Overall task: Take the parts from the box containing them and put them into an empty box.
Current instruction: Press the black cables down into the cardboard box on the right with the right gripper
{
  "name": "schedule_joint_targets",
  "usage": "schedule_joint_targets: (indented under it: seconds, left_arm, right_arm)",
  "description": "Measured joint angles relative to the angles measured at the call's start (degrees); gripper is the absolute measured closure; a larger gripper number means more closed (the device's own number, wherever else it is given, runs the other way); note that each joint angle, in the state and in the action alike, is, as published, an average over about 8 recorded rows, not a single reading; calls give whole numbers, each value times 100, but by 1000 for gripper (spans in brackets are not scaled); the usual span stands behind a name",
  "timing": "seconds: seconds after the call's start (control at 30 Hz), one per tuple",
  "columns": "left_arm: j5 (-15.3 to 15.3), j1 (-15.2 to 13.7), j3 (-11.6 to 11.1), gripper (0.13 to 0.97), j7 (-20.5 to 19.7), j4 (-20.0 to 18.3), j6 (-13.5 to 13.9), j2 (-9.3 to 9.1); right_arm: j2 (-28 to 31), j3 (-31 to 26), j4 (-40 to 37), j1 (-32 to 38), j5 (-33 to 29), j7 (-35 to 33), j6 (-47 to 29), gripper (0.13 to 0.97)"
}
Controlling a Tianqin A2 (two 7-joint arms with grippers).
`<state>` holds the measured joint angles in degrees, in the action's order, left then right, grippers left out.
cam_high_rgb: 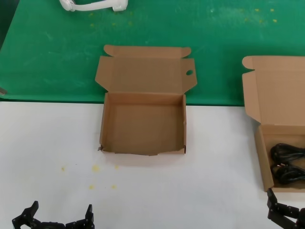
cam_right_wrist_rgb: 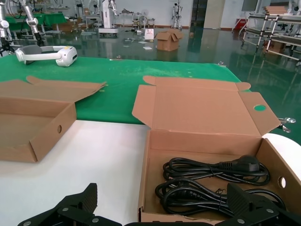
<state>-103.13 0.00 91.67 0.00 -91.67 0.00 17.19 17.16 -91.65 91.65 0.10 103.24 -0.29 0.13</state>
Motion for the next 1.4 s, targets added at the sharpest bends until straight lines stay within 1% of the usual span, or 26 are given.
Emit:
schedule_joint_targets:
  seconds: [0.37,0.5,0.6,0.73,0.87,0.97,1.07,1.17,1.4]
  left_arm:
    - [0,0,0,132,0,0,0,0]
    - [0,0,0,132,0,0,0,0]
    - [0,0,0,132,0,0,0,0]
    - [0,0,0,132,0,0,0,0]
    - [0,0,0,132,0,0,0,0]
    - [0,0,0,132,0,0,0,0]
    - [0,0,0,132,0,0,0,0]
    - [0,0,0,132,0,0,0,0]
    - [0,0,0,132,0,0,0,0]
  right_arm:
    - [10,-13,1,3,6,-1,12,129]
    - [207,-240,47,50,165,-34,197,129]
    - [505,-571,140,112,454,-154,485,129]
    - [999,-1078,375,197,1019,-524,989,129]
    - [1514,-1545,704,266,1715,-1105,1624,129]
    - [1842,-1777,922,283,2219,-1565,2128,129]
    - [2090,-1858,1076,245,2617,-1965,2593,129]
    - [2264,-1817,1188,163,2868,-2262,2954,129]
    - [2506,-1703,1431,66,3077,-2871,3448,129]
